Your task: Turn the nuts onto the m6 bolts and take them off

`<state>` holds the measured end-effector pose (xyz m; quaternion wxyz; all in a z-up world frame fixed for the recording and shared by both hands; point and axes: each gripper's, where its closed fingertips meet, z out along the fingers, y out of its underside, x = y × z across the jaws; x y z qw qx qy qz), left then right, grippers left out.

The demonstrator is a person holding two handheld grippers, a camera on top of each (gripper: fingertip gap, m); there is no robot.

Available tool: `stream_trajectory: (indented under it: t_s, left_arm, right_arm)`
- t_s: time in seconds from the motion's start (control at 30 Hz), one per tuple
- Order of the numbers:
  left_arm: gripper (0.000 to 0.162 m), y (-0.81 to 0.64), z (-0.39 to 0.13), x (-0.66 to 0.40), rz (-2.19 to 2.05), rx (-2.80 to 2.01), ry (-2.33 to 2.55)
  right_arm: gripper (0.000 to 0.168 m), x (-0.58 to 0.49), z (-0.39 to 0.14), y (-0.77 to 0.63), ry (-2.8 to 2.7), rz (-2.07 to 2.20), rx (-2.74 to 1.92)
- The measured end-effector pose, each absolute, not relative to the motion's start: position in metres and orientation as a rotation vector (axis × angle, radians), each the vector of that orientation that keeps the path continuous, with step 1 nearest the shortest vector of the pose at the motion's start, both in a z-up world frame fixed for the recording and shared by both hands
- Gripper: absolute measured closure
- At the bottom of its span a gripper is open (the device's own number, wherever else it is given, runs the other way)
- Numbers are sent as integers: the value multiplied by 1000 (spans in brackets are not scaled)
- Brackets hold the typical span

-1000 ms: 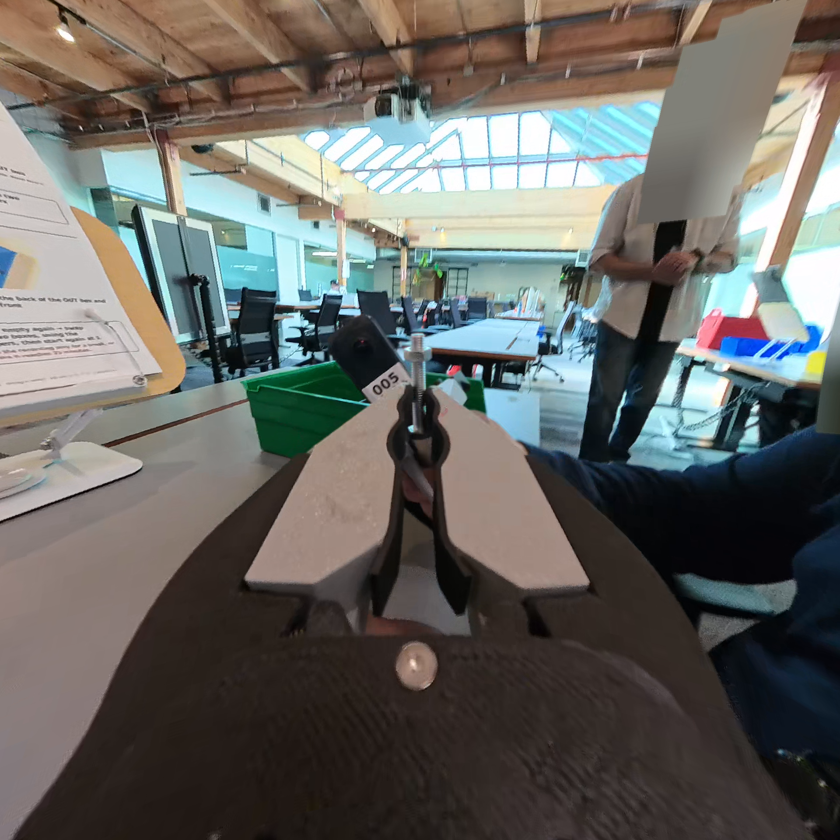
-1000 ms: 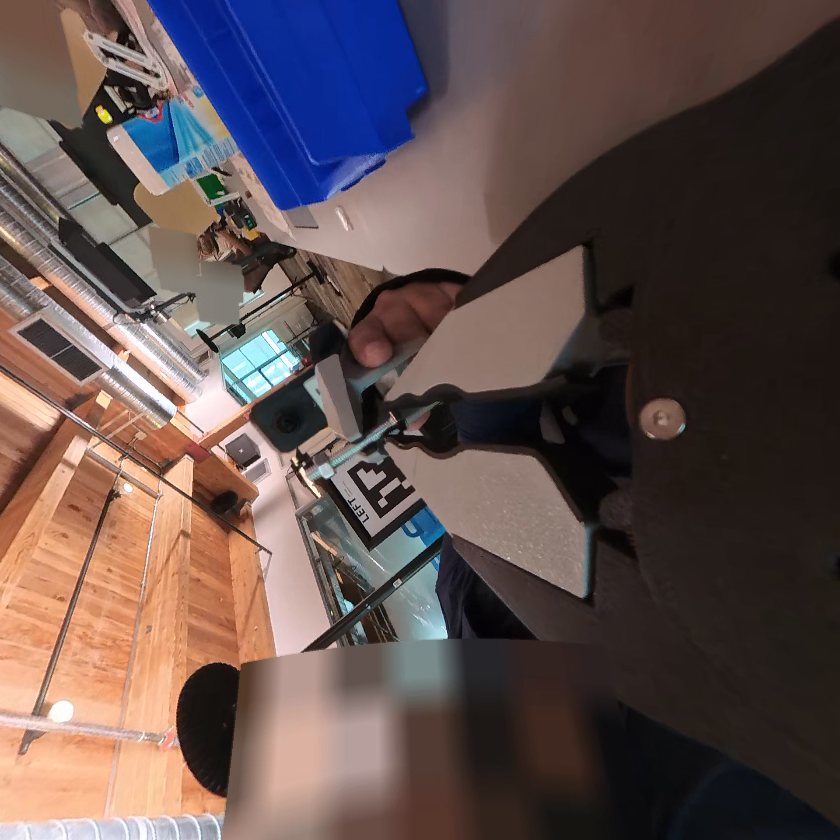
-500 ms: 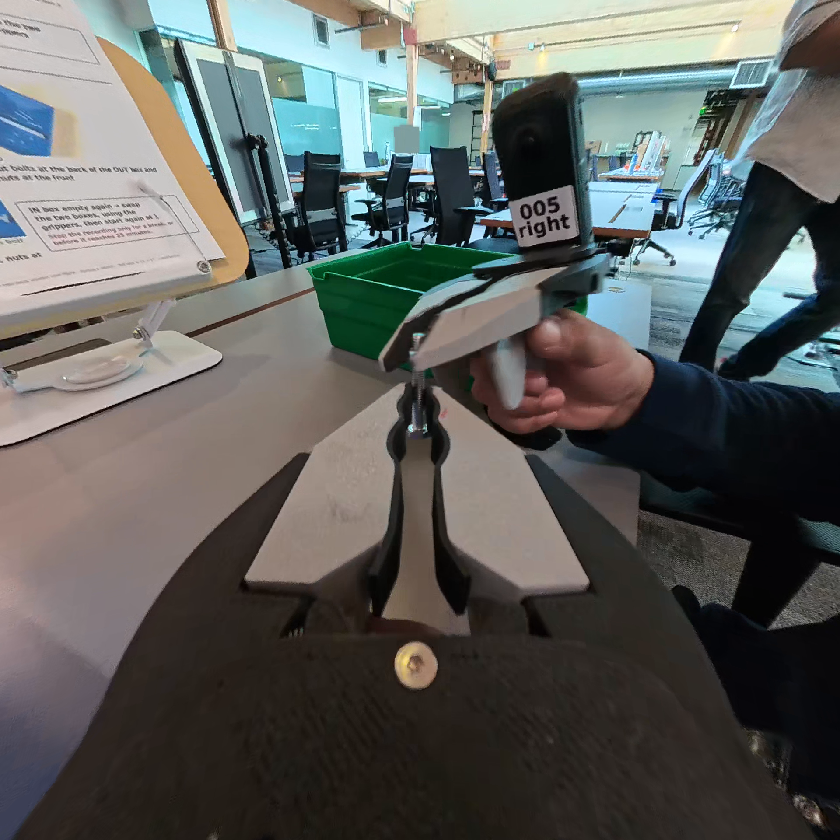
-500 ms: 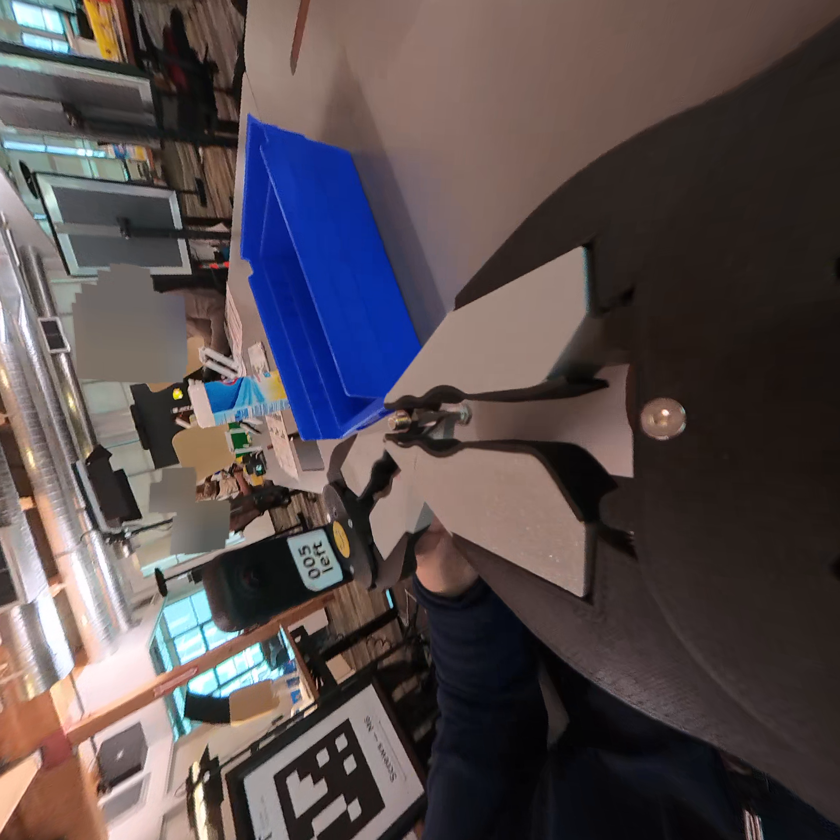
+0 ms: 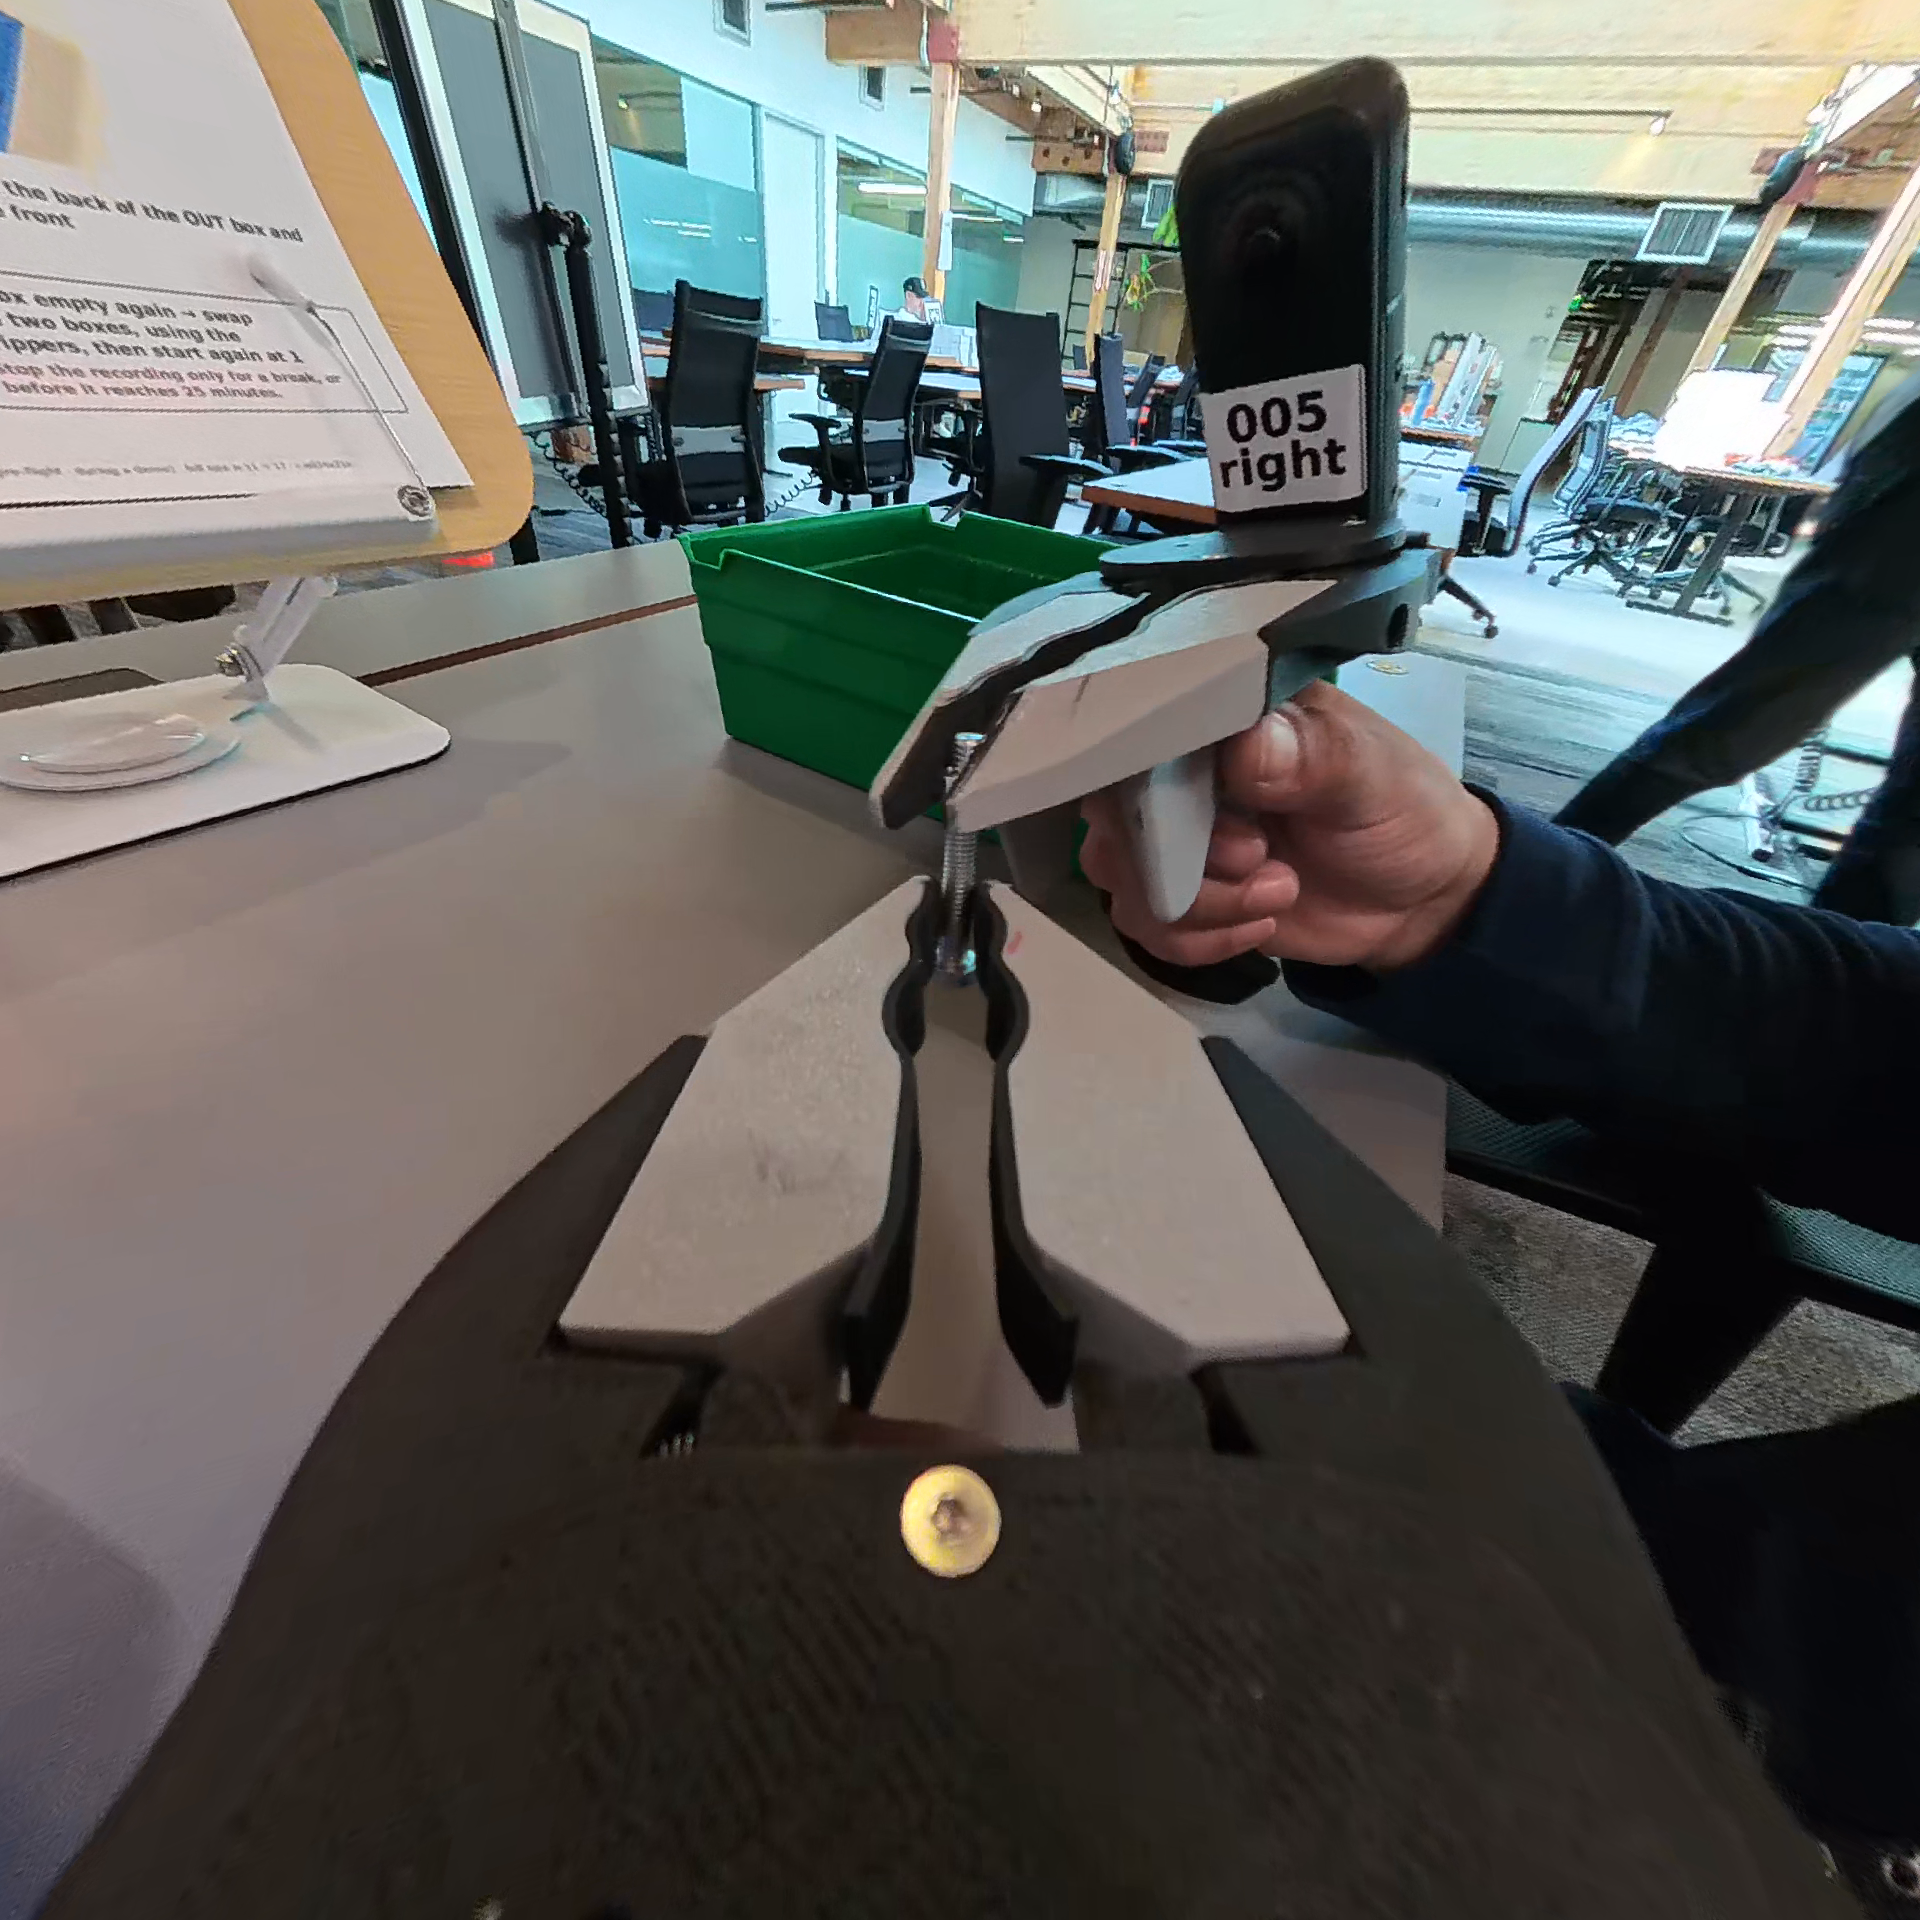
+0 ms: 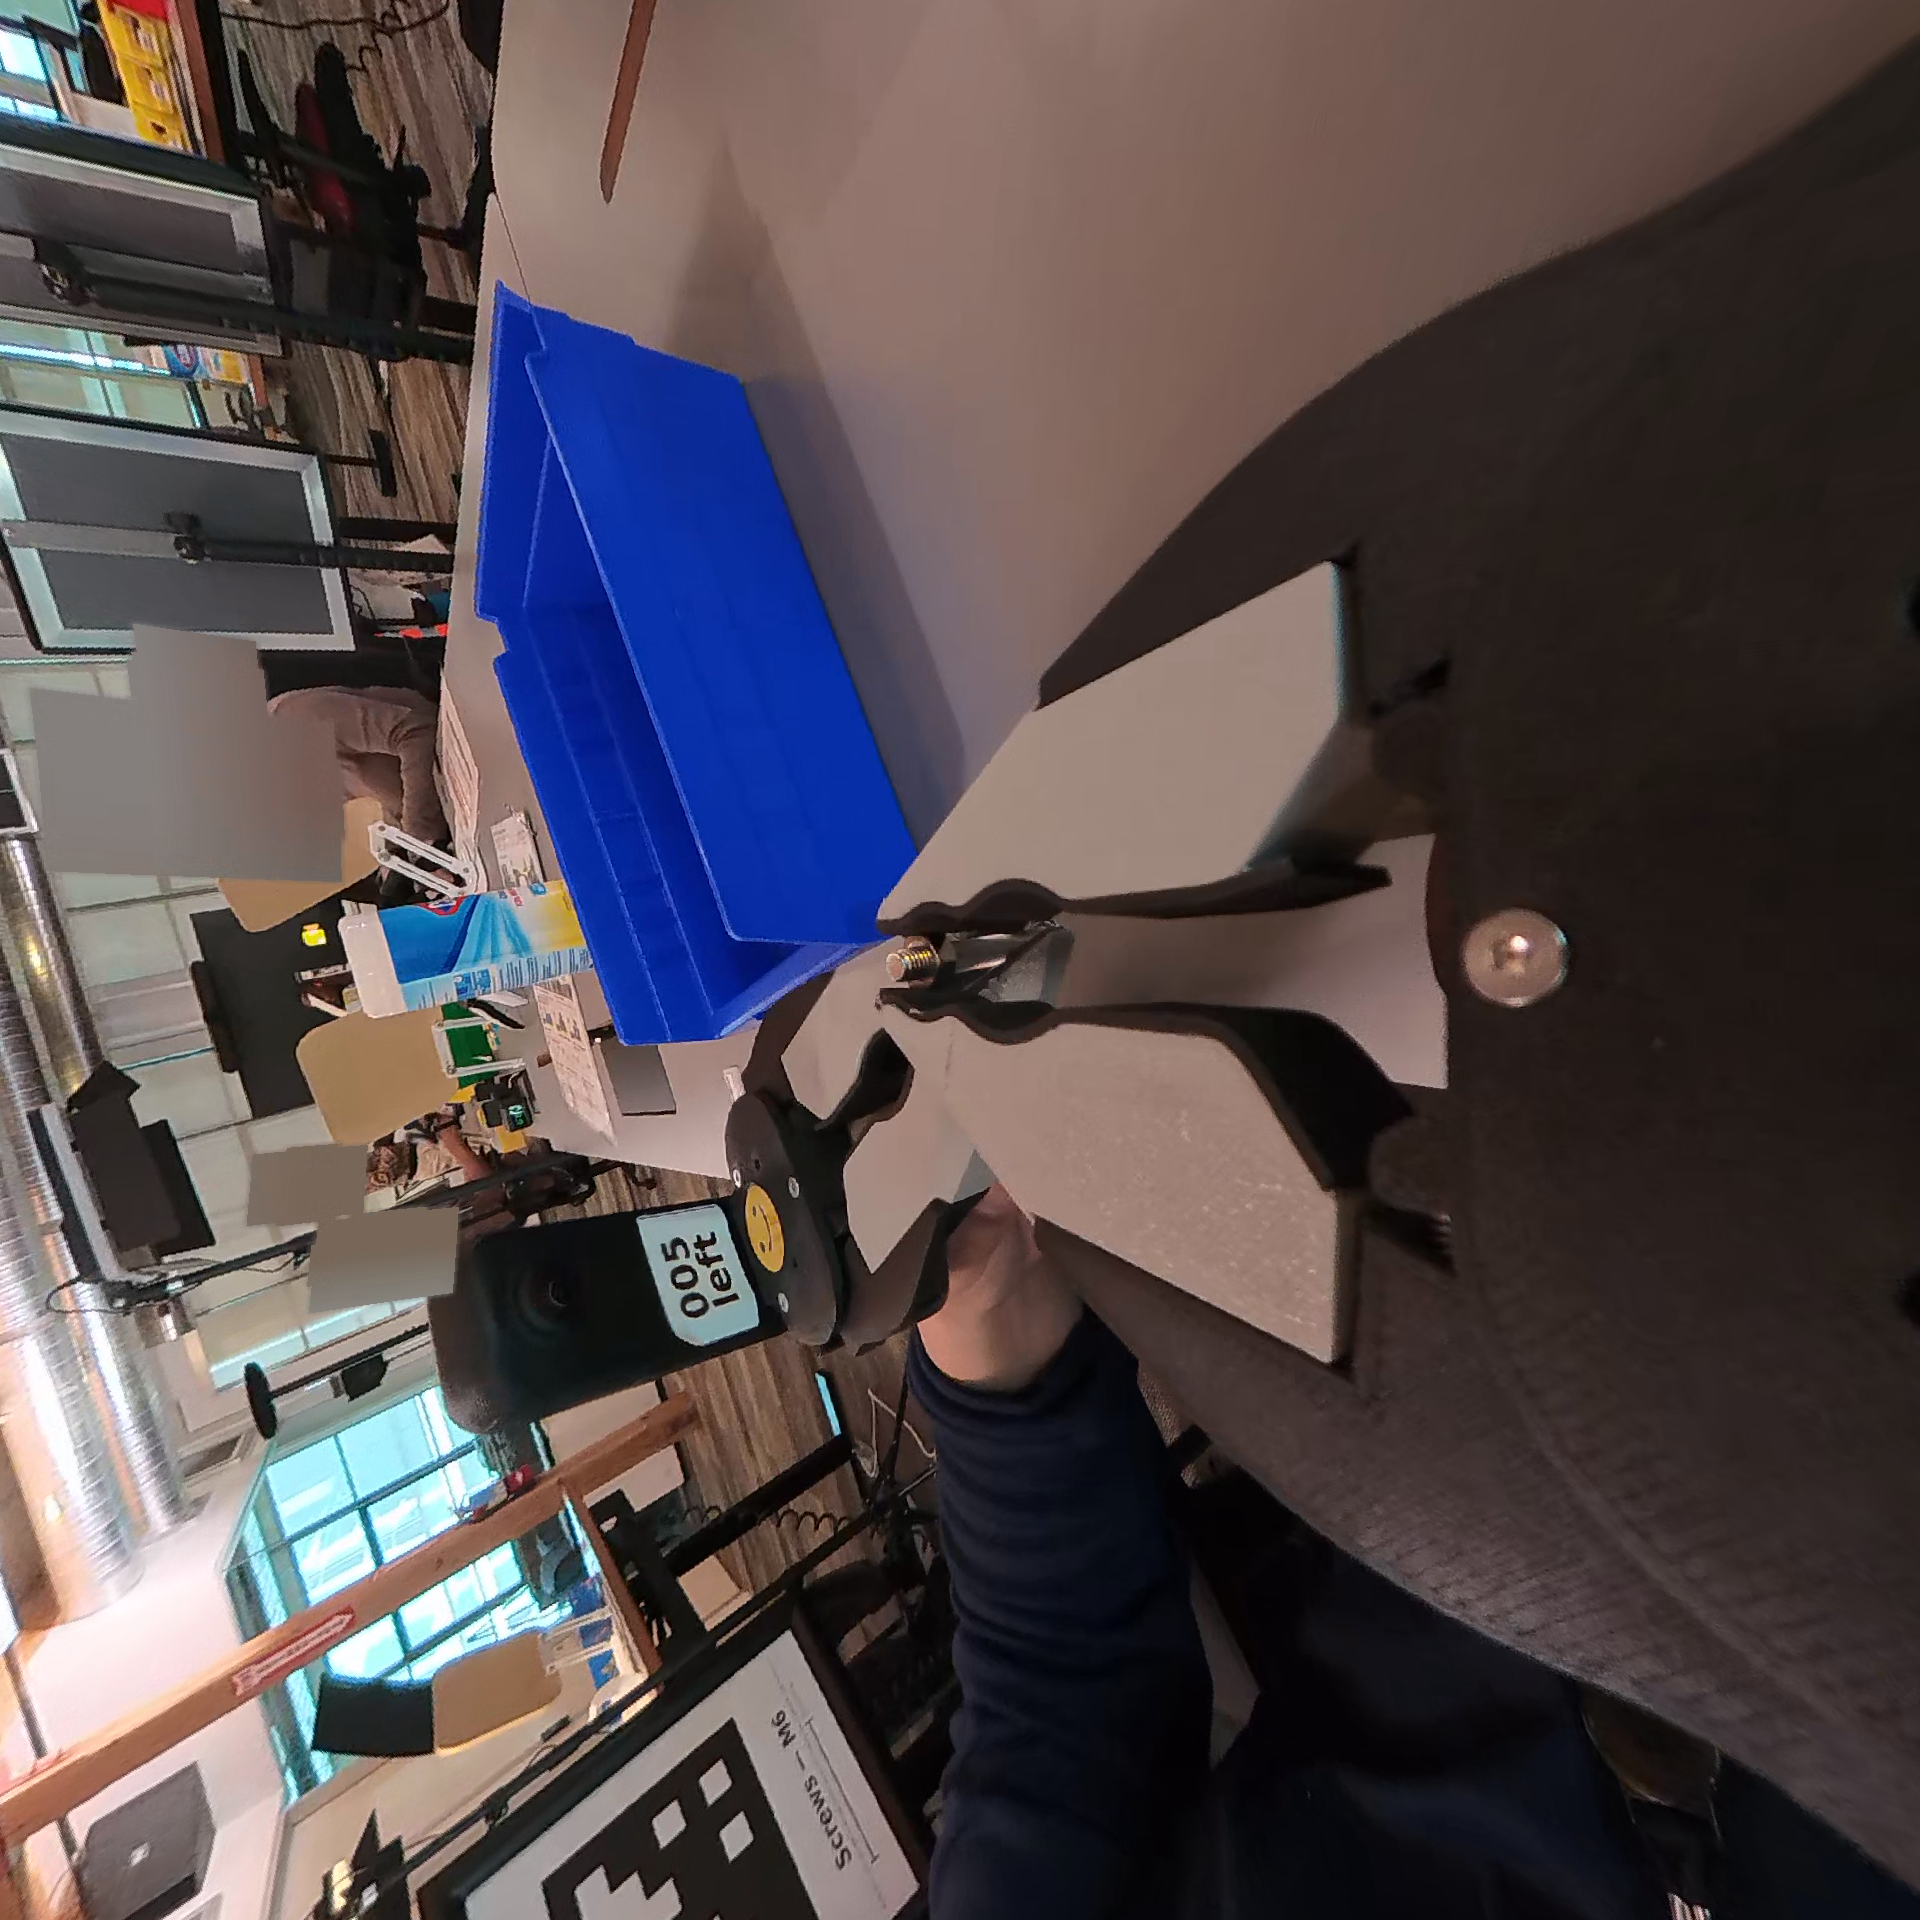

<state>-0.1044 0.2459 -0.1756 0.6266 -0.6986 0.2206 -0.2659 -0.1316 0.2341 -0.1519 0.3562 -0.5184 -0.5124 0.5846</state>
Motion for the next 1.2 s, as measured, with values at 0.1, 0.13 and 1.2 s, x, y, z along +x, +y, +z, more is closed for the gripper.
stream_trajectory:
  t_s: [0.1,0.13,1.2]
  left_arm:
    - [159,245,-178,-103,-614,-1599,529]
    - [159,245,-177,-103,-615,-1592,531]
    - [159,245,-174,-111,-492,-1479,508]
  right_arm:
    - [162,-132,-153,233,-1334,1503,-1333]
    - [162,-132,-153,233,-1330,1503,-1331]
    - [140,-132,-147,237,-1265,1361,-1245]
